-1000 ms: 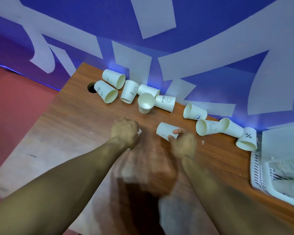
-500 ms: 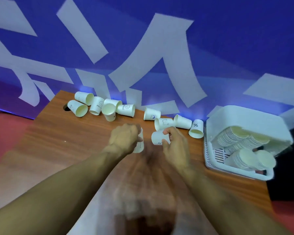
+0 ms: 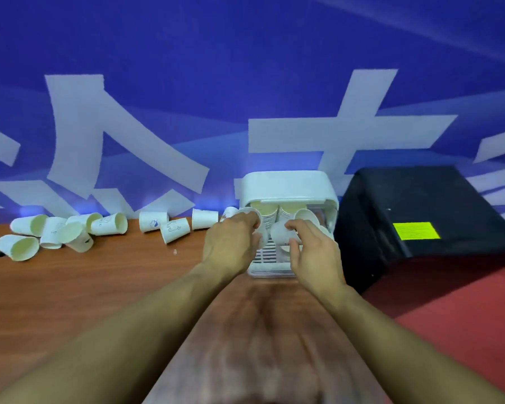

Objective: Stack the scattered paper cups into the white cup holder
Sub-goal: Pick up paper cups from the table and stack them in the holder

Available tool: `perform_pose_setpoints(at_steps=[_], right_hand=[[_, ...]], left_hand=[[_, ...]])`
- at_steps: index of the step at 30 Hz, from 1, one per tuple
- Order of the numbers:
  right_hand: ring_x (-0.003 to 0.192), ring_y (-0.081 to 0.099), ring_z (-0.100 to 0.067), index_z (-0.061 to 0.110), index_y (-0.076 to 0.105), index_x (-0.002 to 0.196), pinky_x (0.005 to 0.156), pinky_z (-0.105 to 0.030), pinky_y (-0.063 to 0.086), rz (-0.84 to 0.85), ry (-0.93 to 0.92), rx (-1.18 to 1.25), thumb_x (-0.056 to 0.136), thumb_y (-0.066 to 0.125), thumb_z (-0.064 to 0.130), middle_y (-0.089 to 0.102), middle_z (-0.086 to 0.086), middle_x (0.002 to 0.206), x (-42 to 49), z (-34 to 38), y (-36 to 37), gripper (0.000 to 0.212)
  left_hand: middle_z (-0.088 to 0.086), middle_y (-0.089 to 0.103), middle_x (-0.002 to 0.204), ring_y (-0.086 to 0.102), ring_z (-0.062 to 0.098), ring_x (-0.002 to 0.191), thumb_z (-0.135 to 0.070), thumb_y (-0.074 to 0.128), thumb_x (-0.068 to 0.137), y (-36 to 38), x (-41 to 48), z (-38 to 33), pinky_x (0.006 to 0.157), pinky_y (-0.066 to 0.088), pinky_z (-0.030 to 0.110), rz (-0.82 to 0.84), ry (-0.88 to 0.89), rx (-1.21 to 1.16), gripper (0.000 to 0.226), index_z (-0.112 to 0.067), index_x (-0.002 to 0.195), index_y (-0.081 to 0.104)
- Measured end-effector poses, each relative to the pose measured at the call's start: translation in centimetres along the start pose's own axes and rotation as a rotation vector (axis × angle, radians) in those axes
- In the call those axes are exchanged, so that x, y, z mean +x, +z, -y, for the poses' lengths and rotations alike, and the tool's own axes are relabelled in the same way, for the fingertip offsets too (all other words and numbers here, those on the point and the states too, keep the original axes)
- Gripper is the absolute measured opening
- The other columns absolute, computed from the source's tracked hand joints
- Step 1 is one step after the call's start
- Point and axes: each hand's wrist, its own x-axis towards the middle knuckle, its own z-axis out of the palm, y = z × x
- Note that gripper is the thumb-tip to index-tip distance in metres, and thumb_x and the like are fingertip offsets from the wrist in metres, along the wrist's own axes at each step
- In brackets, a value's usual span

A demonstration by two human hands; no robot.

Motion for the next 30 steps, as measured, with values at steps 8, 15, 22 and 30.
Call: perform_pose_setpoints(at_steps=[8,15,22,30], right_hand=[[0.071,0.061,-0.037,0.026,0.044,0.128,0.056,-0.038,0.05,0.055,0.091,-0.162,0.078,0.058,0.004,0.069,-0.003,0.099,1.1,-7.4,-2.6,0.057],[0.077,0.06,-0.039,0.021,0.052,0.123,0.06,-0.038,0.045,0.205,0.158,-0.237,0.08,0.06,0.01,0.07,-0.006,0.093,2.9,-10.8,-1.1,0.045],[0.083,0.058,-0.032,0.017,0.054,0.124,0.066,-0.036,0.046,0.334,0.106,-0.215,0.079,0.059,0.006,0.067,-0.005,0.093,3.3,-12.7,1.9,0.047],[0.068,0.061,-0.033,0.015,0.063,0.1,0.057,-0.033,0.045,0.406,0.001,-0.195,0.077,0.066,0.01,0.068,-0.005,0.078,2.7,-14.5,4.6,0.024]], left_hand=[[0.003,0.067,0.09,0.056,0.036,0.089,-0.028,0.048,0.093,3.8,3.2,-6.5,0.059,0.036,0.033,0.075,0.067,0.073,0.008,-0.023,0.099,0.046],[0.004,0.067,0.089,0.058,0.034,0.082,-0.03,0.048,0.094,6.9,5.2,-6.9,0.07,0.044,0.038,0.128,0.106,0.079,0.01,-0.025,0.102,0.048],[0.005,0.067,0.085,0.06,0.035,0.077,-0.025,0.049,0.091,10.7,5.8,-5.8,0.062,0.042,0.036,0.199,0.192,0.185,0.013,-0.021,0.102,0.053],[0.003,0.067,0.082,0.061,0.035,0.074,-0.038,0.04,0.099,14.2,6.0,-3.9,0.072,0.049,0.042,0.257,0.172,0.099,0.022,-0.023,0.099,0.056]])
